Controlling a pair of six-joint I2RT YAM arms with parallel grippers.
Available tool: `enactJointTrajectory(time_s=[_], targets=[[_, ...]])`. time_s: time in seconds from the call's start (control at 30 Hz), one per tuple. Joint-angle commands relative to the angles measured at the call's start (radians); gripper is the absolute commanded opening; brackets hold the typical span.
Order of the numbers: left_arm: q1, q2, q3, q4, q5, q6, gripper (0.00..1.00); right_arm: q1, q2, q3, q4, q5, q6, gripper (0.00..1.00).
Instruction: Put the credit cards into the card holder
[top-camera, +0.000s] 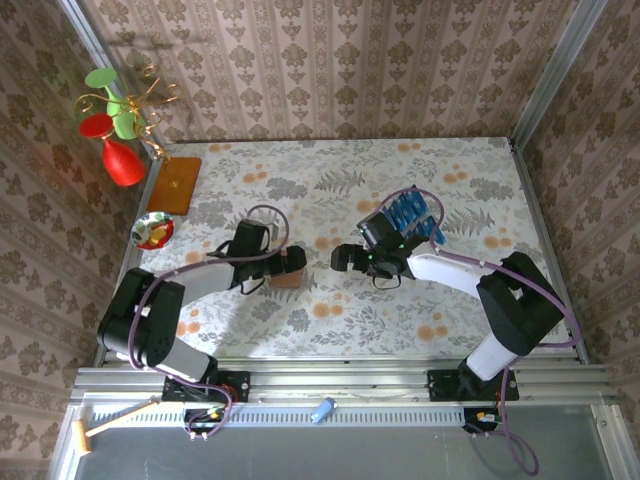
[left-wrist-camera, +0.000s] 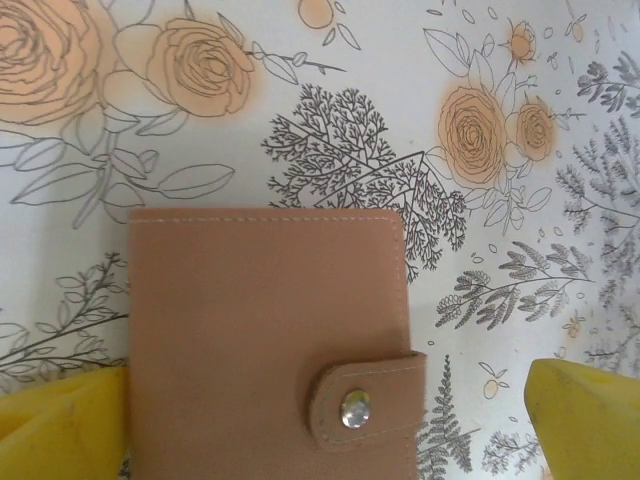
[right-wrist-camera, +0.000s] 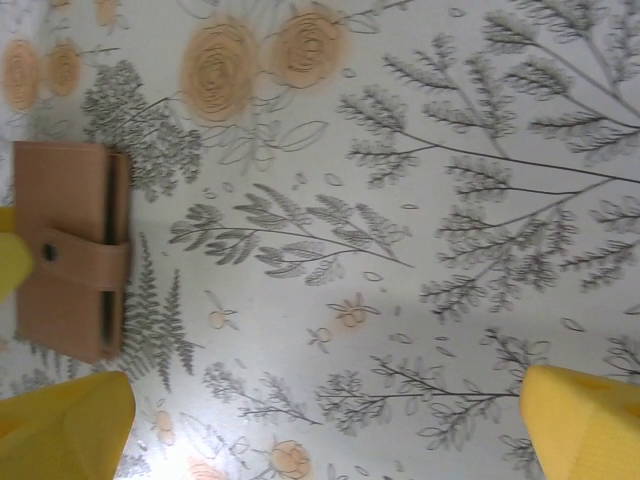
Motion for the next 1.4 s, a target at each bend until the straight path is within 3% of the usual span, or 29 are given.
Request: enactJointTrajectory(time_s=[0.0, 0.17, 0.4, 0.5, 0.67, 0.97, 1.37], targets=[[-0.065, 0.01, -0.031, 0.08, 0.0, -0.085, 1.0, 0.007, 0.007, -0.011, 0.057, -0.048, 0.039, 1.0], [-0.123, 0.002, -0.003, 0.092, -0.009, -0.107, 1.0, 0.017, 0.006, -0.026, 0.093, -0.071, 0.061, 0.99], [-0.106, -0.081, 0.064, -0.106, -0.109, -0.021, 1.0, 0.048, 0.009, -0.079, 0.18, -0.106, 0.129, 0.93], [-0.094, -0.104, 0.065, -0.142, -0.13, -0.005, 1.0, 0.078, 0.033, -0.093, 0.226, -0.11, 0.161, 0.86], [-0.082, -0.136, 0.04, -0.131, -0.122, -0.03, 1.0, 0.123, 0.092, -0.097, 0.311, -0.141, 0.213, 0.7], [-0.042, -0.225, -0.037, -0.107, -0.113, -0.06, 1.0, 0.189, 0.124, -0.15, 0.427, -0.124, 0.306, 0.61], [-0.033, -0.228, -0.071, -0.075, -0.096, -0.078, 1.0, 0.208, 0.207, -0.144, 0.543, -0.138, 0.395, 0.5]])
